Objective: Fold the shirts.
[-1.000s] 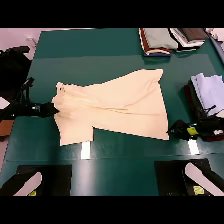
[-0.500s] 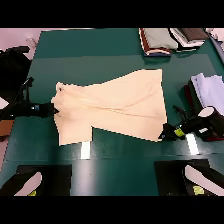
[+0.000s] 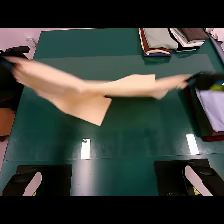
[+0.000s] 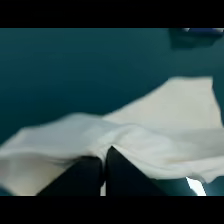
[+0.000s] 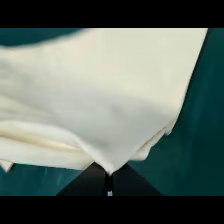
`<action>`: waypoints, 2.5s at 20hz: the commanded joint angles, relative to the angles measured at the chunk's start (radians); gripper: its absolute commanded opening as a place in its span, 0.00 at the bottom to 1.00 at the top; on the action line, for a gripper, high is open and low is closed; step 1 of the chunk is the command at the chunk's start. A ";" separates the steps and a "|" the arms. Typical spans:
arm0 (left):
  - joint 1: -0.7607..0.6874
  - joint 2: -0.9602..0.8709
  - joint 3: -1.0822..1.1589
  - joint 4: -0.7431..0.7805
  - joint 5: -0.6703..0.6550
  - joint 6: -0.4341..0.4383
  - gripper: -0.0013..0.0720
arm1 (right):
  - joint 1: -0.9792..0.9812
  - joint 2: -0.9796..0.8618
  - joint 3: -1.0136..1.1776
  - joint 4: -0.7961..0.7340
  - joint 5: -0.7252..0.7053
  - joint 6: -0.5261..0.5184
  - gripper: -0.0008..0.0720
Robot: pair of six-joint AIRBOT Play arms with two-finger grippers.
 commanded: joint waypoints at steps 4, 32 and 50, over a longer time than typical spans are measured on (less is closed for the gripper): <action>0.000 0.041 0.613 0.002 -0.006 -0.086 0.05 | -0.213 0.064 0.574 -0.003 0.010 -0.002 0.04; -0.129 -1.009 0.419 0.128 -0.018 -0.090 0.05 | 0.089 -0.955 0.620 -0.254 0.110 0.043 0.03; -0.146 -1.011 0.171 0.269 -0.301 -0.109 0.73 | 0.071 -0.734 0.119 -0.282 0.032 0.013 0.04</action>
